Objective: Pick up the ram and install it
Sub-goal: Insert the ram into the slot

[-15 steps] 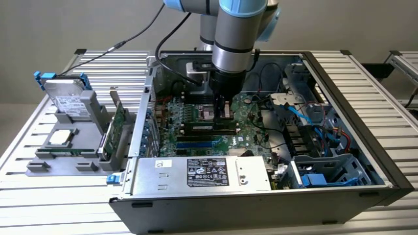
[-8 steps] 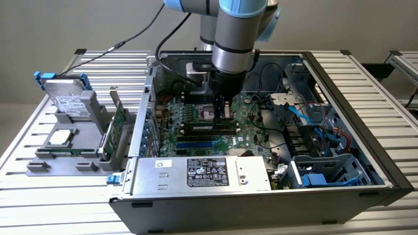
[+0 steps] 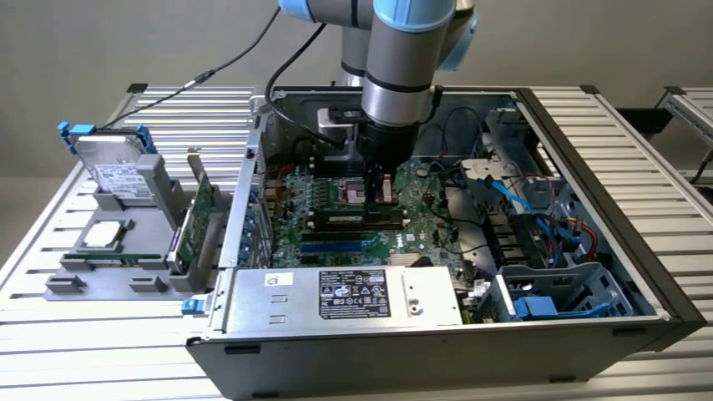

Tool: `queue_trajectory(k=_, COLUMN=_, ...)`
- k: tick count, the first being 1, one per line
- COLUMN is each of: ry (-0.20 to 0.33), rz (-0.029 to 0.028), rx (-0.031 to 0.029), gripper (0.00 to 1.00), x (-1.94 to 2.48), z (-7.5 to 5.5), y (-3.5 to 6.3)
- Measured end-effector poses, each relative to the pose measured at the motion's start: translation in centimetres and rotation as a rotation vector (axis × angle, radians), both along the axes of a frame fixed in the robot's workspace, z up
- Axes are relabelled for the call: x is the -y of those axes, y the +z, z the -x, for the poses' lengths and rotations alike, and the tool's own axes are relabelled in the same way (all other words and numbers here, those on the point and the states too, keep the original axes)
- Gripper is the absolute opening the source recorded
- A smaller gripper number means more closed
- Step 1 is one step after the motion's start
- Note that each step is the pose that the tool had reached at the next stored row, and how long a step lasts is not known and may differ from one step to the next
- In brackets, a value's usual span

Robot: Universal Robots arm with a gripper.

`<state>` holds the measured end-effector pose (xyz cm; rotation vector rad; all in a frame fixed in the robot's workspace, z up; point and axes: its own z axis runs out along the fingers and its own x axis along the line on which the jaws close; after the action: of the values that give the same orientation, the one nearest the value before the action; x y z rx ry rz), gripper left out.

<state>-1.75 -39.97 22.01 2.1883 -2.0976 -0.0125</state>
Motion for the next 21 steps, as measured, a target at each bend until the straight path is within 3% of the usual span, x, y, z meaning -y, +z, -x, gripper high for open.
queue_trajectory(k=21, ry=0.000, rz=0.0000, rx=-0.0001, gripper=0.16, x=0.00, z=0.00, y=-0.20)
